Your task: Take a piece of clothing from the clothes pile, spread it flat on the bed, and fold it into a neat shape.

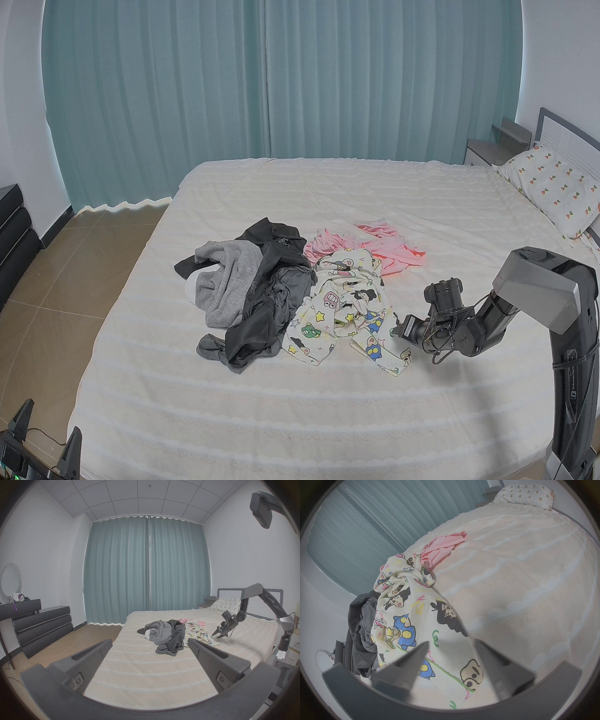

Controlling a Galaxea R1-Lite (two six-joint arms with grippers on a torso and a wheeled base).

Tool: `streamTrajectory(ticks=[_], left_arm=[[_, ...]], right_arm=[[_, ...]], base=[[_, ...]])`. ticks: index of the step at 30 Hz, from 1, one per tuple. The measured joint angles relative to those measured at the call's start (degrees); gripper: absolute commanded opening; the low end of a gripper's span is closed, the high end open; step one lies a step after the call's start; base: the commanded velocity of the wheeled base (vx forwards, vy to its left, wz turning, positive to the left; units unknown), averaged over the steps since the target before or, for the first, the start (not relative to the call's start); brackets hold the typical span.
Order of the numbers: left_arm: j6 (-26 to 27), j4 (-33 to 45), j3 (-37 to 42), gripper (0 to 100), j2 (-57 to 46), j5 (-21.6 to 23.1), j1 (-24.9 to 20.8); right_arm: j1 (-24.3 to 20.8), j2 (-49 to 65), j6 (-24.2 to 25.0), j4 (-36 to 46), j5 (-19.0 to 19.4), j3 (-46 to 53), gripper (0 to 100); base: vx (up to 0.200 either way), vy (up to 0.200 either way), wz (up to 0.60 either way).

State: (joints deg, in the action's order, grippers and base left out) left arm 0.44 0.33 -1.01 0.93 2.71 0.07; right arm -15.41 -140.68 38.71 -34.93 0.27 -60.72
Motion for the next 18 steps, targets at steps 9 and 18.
streamTrajectory(ticks=[9,18], left_arm=[[0.0,0.0,0.0,100,0.0,0.0,0.0],[0.0,0.0,0.0,100,0.0,0.0,0.0]], right_arm=[[-1.0,0.3,-0.7,-1.4,0.5,2.9,100],[-3.9,2.2,-4.0,-1.1,2.0,7.9,100]], base=[[0.0,0.0,0.0],[0.0,0.0,0.0]])
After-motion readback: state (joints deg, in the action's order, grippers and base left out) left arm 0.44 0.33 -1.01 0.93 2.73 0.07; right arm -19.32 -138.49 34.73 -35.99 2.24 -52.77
